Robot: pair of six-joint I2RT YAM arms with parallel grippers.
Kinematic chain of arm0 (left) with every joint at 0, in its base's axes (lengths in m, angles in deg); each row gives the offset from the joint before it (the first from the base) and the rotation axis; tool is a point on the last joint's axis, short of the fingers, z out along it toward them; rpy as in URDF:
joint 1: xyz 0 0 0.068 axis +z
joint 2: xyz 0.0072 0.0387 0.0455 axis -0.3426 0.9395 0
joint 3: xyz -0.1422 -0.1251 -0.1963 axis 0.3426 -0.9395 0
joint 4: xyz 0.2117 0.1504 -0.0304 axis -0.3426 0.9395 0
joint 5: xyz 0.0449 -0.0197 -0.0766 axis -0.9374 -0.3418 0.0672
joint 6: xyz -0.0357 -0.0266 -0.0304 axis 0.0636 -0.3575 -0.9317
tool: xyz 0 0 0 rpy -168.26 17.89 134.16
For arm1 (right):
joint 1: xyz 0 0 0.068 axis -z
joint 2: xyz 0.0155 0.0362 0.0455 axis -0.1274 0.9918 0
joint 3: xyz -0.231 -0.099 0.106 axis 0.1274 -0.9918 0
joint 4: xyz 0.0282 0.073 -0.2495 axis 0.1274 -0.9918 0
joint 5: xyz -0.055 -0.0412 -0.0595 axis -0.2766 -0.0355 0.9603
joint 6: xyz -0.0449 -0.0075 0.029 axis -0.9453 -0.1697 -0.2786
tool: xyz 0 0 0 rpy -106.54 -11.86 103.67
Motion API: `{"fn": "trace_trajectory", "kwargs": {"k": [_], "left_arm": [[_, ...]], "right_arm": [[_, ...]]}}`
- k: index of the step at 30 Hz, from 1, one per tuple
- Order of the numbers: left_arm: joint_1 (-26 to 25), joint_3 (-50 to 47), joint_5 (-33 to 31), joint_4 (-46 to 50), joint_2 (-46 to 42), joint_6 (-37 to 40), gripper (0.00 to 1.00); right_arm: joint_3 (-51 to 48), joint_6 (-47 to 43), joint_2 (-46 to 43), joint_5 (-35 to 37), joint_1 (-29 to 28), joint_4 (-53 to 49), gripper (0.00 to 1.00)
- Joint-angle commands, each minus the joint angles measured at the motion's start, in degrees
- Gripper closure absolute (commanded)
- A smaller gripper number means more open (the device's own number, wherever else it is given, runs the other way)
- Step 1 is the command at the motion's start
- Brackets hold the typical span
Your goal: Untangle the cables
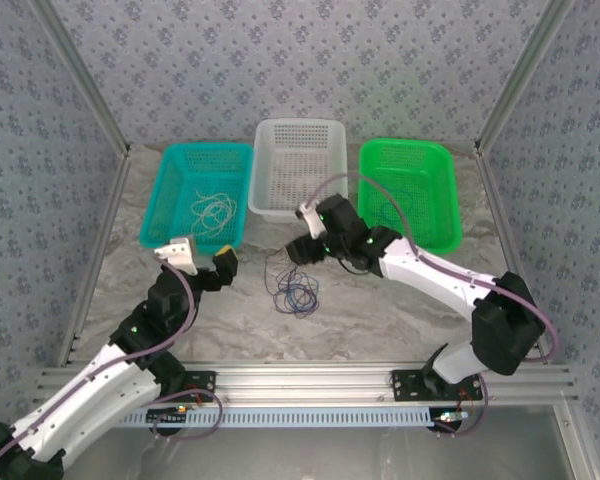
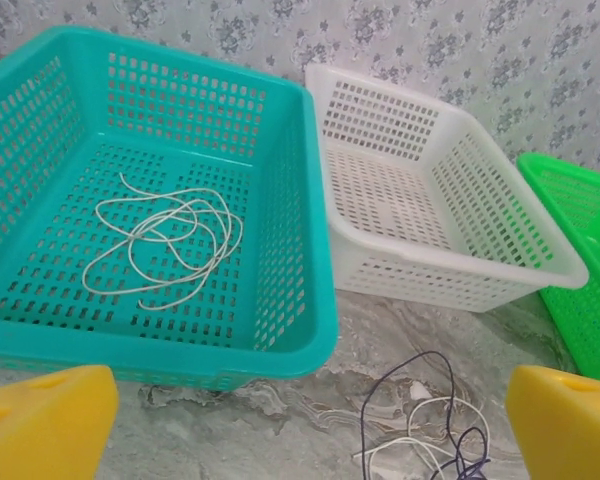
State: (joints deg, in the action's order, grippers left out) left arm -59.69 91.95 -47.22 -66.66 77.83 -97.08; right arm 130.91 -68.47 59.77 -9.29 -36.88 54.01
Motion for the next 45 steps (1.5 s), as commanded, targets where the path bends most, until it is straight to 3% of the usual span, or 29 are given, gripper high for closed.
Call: {"fn": "trace_trajectory", "kwargs": {"k": [1,4,10,22,29,32,35,38,45], "left_arm": [[2.09,2.67,5.11,-1.42,2.42,-1.39,0.01],[3.11,2.92,7.76,-2.15,5.19,-2.53,0.01],[3.22,2.86,9.5,-5.53,8.49,-3.72,0.0],[3.19,4.54,11.14,-3.09,9.86,-2.13,0.01],[3.19,4.38,11.54,-3.69,10.01,-1.41,0.01],[3.26,4.29,11.58,-3.71,10.1,-1.17,0.0],[3.21,4.42,11.64,-3.52,9.98,-0.8,0.01],[3.25,4.38,11.68,-3.43,9.87,-0.49,0.0],[3.25,3.93,12.12,-4.97,11.04,-1.06,0.01]], "right_arm": [[-6.69,-9.69,-4.5,3.01,-0.1,-5.36,0.28],[-11.74,-13.4,-8.4,1.6,0.07,-5.34,0.23],[-17.53,-14.02,-10.89,-1.34,0.93,-0.97,0.23],[-15.3,-15.62,0.22,-4.35,0.85,8.77,0.31],[-13.69,-14.41,5.05,-5.13,0.46,12.41,0.42],[-13.04,-13.91,6.78,-5.74,-0.21,13.8,0.5],[-12.29,-13.66,7.81,-5.51,-0.45,12.78,0.75],[-13.62,-13.03,5.87,-4.86,-0.49,13.39,0.92],[-17.17,-12.51,-7.34,-4.11,-0.24,12.45,1.0]]}}
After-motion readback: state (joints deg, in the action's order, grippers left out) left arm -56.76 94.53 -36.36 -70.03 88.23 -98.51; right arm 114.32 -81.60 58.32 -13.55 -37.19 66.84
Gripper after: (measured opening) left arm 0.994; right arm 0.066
